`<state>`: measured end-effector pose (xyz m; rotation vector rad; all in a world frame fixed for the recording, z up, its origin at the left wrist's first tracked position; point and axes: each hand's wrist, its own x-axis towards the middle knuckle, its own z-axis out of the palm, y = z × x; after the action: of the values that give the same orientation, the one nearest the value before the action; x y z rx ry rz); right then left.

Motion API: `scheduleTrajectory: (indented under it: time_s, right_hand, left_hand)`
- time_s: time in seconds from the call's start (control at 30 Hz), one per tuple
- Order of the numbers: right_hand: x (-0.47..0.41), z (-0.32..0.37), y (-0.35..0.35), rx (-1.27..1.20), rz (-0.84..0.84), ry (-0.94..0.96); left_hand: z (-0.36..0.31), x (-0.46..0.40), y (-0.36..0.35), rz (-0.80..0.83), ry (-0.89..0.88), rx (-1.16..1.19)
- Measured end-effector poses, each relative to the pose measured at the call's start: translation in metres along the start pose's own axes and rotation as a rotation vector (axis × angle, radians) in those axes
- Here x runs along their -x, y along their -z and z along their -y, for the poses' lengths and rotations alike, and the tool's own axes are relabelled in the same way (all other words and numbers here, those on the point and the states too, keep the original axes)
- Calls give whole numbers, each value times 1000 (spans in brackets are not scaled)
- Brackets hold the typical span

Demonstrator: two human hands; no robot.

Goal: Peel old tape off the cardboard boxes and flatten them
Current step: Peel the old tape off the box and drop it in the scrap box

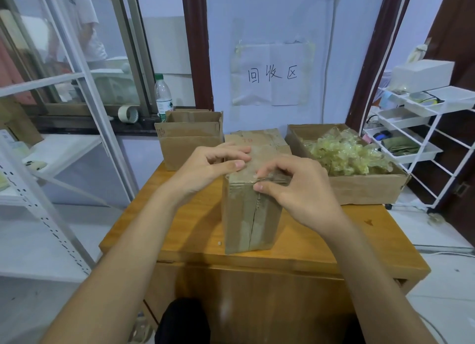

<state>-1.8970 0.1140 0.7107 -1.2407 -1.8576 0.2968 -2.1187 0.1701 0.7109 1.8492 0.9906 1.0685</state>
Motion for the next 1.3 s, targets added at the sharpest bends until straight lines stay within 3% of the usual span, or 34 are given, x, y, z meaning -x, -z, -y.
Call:
scheduleTrajectory:
  time_s: [0.1, 0.3, 0.5, 0.9, 1.07, 1.3]
  right_hand:
    - [7, -7, -10, -20, -138, 114]
    - [19, -22, -24, 230, -453, 391]
    - [29, -30, -35, 304, -582, 525]
    - [48, -39, -72, 333, -780, 466]
    - [55, -36, -72, 336, -716, 441]
    - [60, -32, -55, -120, -768, 311]
  left_hand:
    - [0, -2, 4, 17, 16, -29]
    - [-2, -8, 5, 37, 67, -71]
    - [-1, -8, 5, 29, 72, -78]
    - [3, -4, 1, -2, 38, -66]
    - [2, -5, 1, -15, 42, -97]
    - [-21, -10, 6, 122, 77, -282]
